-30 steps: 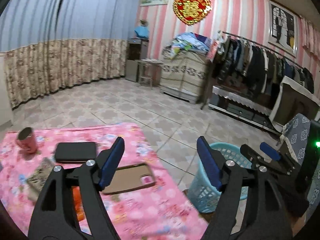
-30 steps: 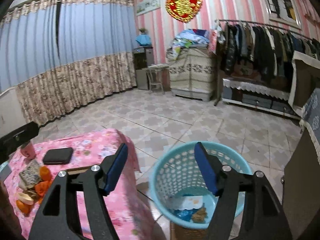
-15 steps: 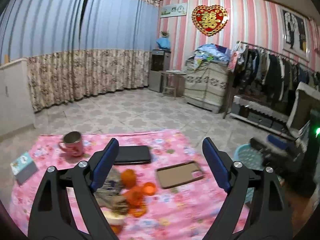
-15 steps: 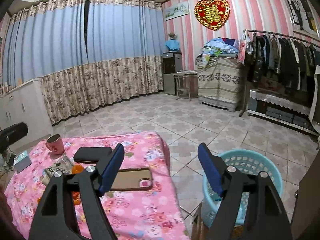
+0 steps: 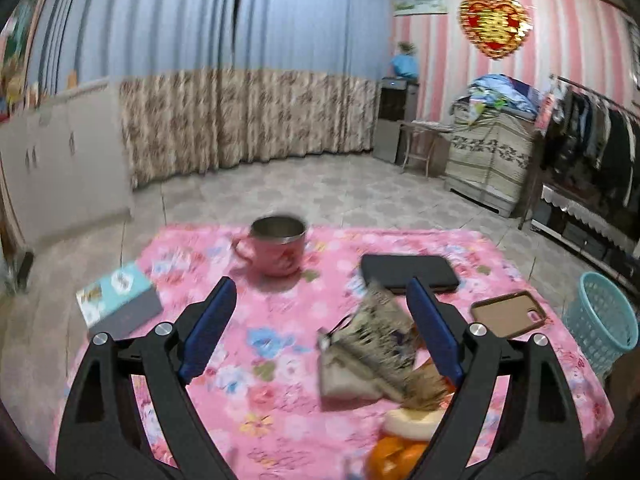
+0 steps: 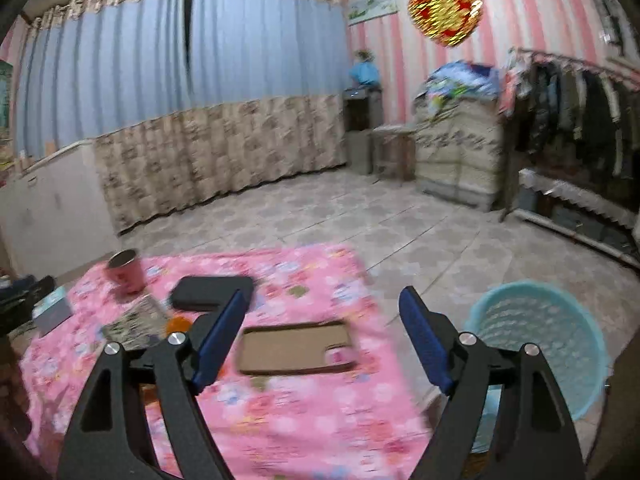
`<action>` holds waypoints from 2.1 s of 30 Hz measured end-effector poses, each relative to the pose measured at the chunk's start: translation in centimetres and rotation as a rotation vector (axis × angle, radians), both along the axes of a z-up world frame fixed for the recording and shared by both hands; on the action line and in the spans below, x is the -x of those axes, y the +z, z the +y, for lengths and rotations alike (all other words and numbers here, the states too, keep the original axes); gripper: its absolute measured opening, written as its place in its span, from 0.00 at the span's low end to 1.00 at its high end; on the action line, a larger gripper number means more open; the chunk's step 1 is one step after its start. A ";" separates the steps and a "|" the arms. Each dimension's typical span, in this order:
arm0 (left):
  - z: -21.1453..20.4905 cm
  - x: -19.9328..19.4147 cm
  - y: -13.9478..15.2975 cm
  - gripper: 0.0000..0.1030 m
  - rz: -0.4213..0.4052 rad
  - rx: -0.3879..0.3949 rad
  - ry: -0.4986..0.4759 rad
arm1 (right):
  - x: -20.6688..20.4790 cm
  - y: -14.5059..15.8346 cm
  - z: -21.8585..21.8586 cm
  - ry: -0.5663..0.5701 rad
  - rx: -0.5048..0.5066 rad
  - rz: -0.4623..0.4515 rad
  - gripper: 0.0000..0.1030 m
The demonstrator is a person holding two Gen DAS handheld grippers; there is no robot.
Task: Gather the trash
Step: 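Move both grippers back over the table, then grasp the hollow orange peel with the right gripper while the left gripper grasps the printed snack bag, then carry the orange peel and snack bag over the blue basket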
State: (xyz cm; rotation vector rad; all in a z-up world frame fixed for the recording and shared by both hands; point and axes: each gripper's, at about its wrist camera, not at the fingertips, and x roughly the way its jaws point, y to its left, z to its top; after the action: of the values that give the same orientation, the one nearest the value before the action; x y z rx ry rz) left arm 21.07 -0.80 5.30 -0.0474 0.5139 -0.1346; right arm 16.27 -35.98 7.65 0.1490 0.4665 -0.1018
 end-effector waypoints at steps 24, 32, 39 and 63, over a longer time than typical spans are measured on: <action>2.4 -3.2 -3.8 0.87 0.084 0.038 0.065 | -9.4 -6.7 12.5 0.270 0.005 0.195 0.76; 0.0 -7.7 -6.6 0.87 0.183 0.052 0.011 | -15.4 -11.5 13.7 0.231 -0.015 0.326 0.75; 0.1 -8.2 -7.7 0.87 0.202 0.052 -0.006 | -17.1 -13.2 14.2 0.292 -0.055 0.395 0.46; -5.3 -6.2 -8.0 0.00 0.196 0.017 -0.211 | -12.3 -6.0 6.2 0.207 -0.159 0.198 0.41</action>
State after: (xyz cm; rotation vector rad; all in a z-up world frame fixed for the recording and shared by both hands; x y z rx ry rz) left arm 27.32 -6.07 -2.67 -0.0227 0.7132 -0.3429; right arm 28.53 -29.83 1.63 0.2467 0.6853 0.1246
